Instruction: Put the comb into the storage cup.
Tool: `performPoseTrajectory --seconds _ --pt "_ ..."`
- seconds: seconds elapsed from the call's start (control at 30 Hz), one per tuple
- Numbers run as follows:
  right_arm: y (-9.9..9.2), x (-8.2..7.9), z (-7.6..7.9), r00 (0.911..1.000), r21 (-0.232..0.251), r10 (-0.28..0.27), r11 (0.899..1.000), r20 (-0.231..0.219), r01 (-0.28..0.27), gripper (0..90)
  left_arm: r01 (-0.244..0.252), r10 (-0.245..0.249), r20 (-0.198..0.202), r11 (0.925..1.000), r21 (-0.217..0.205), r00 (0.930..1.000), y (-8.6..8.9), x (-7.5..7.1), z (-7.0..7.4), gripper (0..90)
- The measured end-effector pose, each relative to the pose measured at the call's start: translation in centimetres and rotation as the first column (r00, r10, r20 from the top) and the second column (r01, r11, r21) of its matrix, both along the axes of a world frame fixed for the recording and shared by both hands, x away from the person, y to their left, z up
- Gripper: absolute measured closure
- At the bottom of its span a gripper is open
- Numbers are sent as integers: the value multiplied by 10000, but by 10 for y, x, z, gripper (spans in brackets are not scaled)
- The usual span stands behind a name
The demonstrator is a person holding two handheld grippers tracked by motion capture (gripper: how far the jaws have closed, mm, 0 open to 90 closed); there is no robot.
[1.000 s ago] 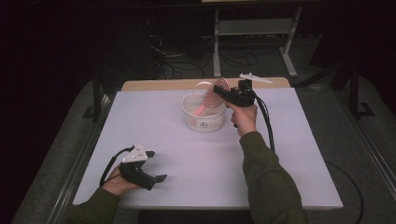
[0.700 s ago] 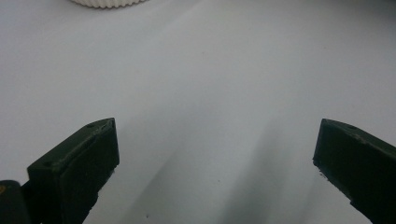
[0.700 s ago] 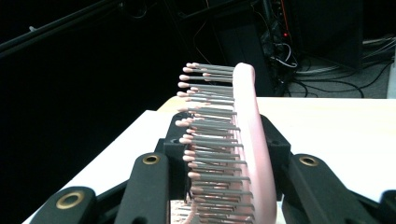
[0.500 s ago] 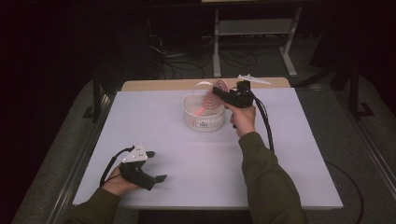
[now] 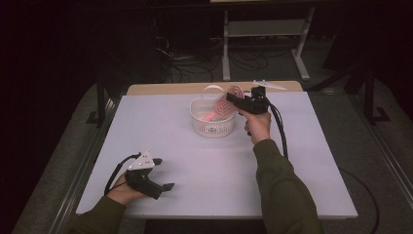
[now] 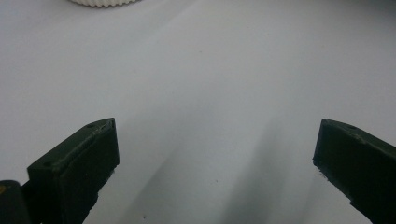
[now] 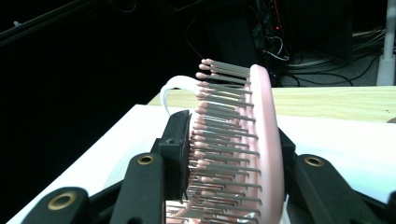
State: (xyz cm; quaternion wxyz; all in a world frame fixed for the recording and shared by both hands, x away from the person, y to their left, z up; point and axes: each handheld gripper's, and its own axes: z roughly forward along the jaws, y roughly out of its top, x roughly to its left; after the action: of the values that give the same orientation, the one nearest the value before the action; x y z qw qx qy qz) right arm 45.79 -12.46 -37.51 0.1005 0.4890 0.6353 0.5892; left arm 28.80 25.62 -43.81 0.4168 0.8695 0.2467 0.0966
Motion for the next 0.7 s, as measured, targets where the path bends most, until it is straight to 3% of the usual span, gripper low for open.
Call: performPoseTrajectory --seconds 0.33,0.7 --pt "-1 0 -1 10000 -380 -79 9992 -38 78 556 -101 100 -45 9999 -44 9999 1 1 0 1" --pt "-5 -1 0 9996 -885 -274 9957 -44 269 452 -240 239 -84 9997 -66 9997 1 1 0 1"
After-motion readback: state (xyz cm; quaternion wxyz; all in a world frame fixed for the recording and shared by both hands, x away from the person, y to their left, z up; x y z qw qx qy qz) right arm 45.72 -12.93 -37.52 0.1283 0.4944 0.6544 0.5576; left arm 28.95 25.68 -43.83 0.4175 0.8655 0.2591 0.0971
